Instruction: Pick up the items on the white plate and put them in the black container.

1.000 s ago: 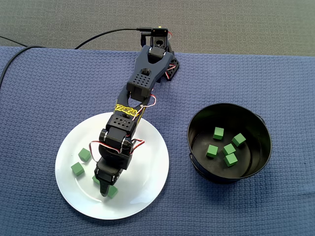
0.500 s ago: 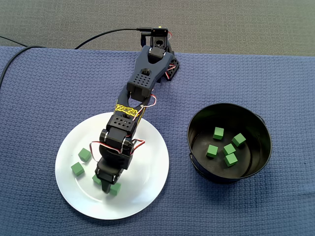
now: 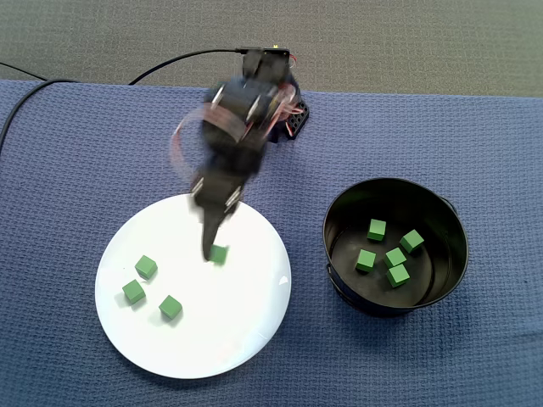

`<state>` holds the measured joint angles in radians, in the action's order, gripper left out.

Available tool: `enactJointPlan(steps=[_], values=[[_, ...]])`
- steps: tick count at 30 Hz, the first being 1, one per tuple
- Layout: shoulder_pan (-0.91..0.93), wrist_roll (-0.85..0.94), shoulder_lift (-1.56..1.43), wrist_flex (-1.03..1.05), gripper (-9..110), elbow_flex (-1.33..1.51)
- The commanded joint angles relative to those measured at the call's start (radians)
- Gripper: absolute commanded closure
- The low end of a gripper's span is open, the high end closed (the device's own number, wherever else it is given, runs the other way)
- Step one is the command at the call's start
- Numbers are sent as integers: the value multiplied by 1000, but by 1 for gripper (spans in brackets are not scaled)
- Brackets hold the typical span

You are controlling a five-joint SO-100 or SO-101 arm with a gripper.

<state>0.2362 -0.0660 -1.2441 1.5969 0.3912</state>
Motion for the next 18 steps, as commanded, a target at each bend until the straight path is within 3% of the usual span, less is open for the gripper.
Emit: enactJointPlan(steps=[1,9,18], values=[[-186,147,-373,-21,102,92],[-649,390,-735,-296,102,641],[-687,446,-810,-640,102,1324]])
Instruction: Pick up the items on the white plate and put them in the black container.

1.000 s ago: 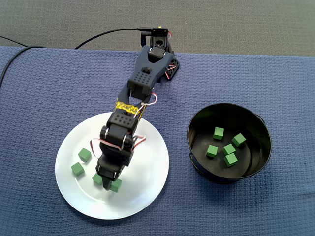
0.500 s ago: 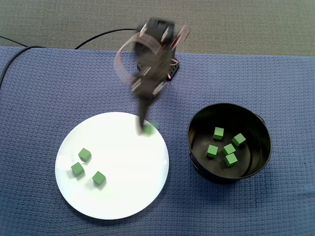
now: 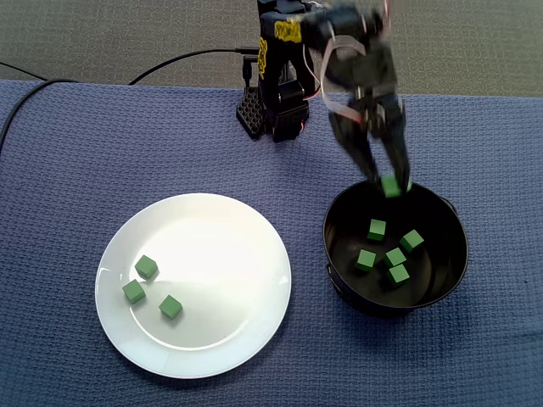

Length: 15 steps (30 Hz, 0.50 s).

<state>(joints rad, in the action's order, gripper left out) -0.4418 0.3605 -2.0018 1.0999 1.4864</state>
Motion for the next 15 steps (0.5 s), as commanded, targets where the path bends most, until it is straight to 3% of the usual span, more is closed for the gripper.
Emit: enactJointPlan(steps=[1,12,15], values=[[-12,29,-54,-187,102,291],[-3,41,6,-502,101,620],[-3,32,12,-534,86,653]])
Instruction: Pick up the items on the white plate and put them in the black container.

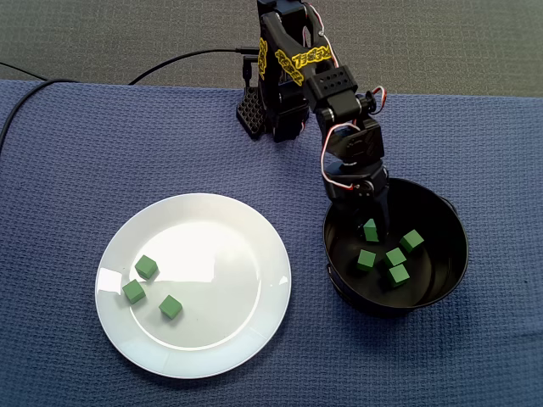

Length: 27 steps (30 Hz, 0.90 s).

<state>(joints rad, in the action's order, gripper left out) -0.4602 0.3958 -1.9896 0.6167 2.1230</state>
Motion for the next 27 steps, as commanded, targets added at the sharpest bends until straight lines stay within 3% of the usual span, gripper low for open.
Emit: enactJointPlan(steps=[1,4,9,12,15,21,27], values=[[15,-14,2,-49,79,21],[20,-34,-21,20,68,-17],[120,-32,-78,301,65,-316],[301,-92,-46,465,67,-600],[537,-261,32,591,70,-842],[864,-463,305,790,70,-1141],[920,-589,765,937,69,-1511]])
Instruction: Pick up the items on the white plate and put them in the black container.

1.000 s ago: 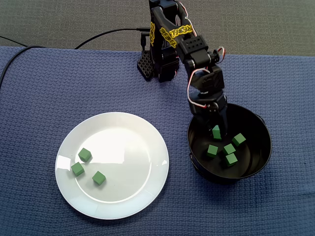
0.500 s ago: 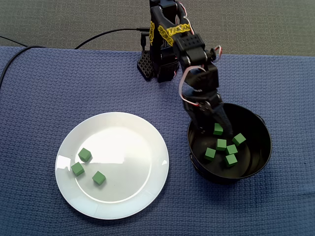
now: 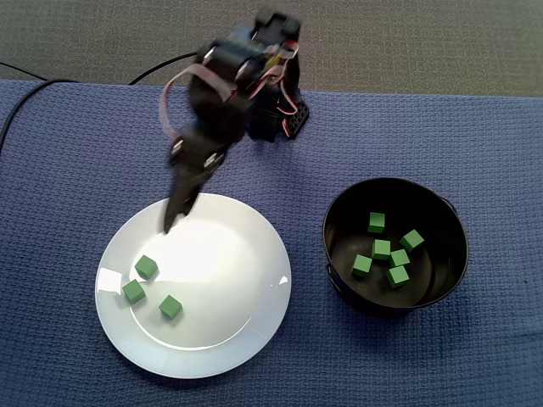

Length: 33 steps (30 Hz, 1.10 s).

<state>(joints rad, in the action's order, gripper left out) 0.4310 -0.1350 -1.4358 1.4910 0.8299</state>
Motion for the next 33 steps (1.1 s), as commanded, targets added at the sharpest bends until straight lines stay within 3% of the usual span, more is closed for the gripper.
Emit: enactJointPlan(steps=[1,19,33], values=[[21,-67,262,67,69,-238],[-43,-103,821,176,71,-612],[-25,-86,1035,173,71,-765]])
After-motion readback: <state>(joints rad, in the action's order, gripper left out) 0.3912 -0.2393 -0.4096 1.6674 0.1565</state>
